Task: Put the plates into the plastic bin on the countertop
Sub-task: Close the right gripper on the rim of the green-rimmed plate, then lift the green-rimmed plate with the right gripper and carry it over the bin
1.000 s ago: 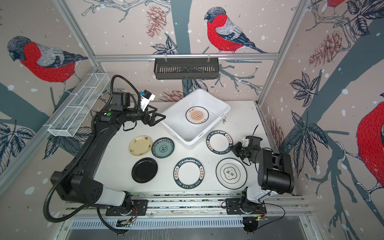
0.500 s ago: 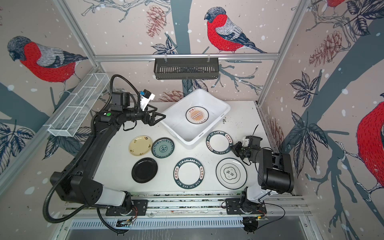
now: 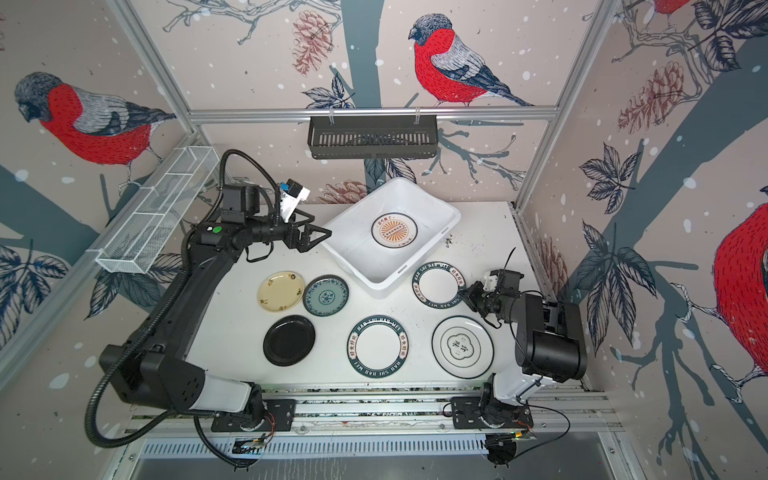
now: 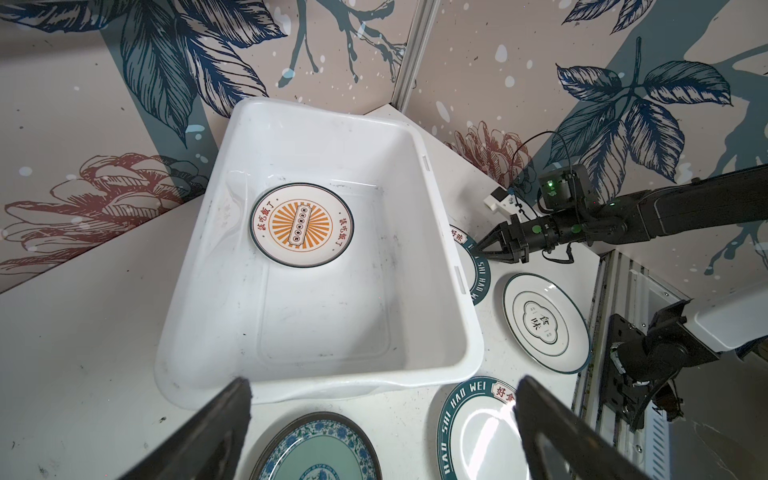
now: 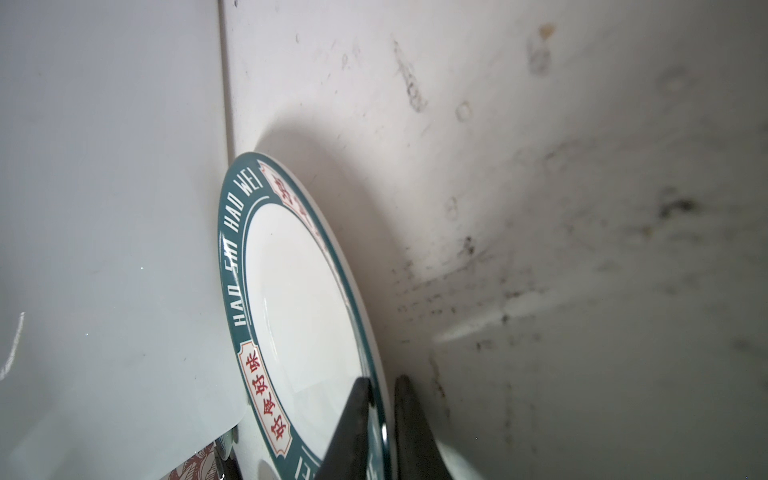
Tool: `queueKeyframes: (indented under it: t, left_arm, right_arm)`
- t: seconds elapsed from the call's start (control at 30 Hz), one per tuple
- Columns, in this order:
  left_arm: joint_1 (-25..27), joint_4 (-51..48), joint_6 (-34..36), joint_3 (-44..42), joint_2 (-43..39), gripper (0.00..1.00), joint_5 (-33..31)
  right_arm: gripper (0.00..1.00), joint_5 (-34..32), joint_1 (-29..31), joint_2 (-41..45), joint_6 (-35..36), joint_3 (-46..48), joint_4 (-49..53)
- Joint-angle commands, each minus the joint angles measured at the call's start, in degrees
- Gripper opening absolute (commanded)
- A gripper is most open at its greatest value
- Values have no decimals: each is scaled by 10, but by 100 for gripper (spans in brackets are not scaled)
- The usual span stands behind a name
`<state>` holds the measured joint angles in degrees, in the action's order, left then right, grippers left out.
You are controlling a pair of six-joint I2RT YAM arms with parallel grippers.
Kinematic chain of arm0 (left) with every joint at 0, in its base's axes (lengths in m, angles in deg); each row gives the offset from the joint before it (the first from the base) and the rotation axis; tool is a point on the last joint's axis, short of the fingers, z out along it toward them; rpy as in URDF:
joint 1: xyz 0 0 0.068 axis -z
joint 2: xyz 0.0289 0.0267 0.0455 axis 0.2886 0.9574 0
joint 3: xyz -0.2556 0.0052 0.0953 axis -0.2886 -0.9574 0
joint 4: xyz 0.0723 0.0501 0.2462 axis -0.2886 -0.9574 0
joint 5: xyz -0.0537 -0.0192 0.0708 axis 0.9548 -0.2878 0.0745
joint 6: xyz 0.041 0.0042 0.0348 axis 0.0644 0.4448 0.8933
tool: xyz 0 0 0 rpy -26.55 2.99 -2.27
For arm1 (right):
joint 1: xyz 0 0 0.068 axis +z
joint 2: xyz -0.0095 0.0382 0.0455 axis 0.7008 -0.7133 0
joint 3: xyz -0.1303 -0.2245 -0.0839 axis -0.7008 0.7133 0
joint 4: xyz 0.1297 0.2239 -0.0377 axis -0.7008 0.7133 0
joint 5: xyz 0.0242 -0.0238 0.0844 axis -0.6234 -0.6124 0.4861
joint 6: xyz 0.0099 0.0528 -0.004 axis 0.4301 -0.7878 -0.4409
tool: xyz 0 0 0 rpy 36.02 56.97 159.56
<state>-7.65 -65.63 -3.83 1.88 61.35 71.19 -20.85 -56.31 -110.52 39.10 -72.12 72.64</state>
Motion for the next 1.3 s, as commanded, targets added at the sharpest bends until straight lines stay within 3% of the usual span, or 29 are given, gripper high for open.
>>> queueKeyframes:
  t: [0.0, 0.2, 0.33, 0.63, 1.27]
  left_arm:
    - [1, 11, 8, -1, -5, 98, 6]
    - [1, 10, 9, -2, -7, 98, 6]
    - [1, 11, 9, -1, -7, 98, 6]
    - [1, 12, 5, 2, -5, 98, 9]
    - [1, 18, -5, 15, -2, 98, -16]
  right_arm:
    - [15, -13, 0, -6, 0, -2, 9]
    - [12, -13, 0, -14, 4, -1, 8]
    - [4, -13, -3, -13, 5, -2, 10]
    - [2, -8, -15, 11, 19, -2, 30]
    - [1, -42, -49, 224, 36, -86, 212]
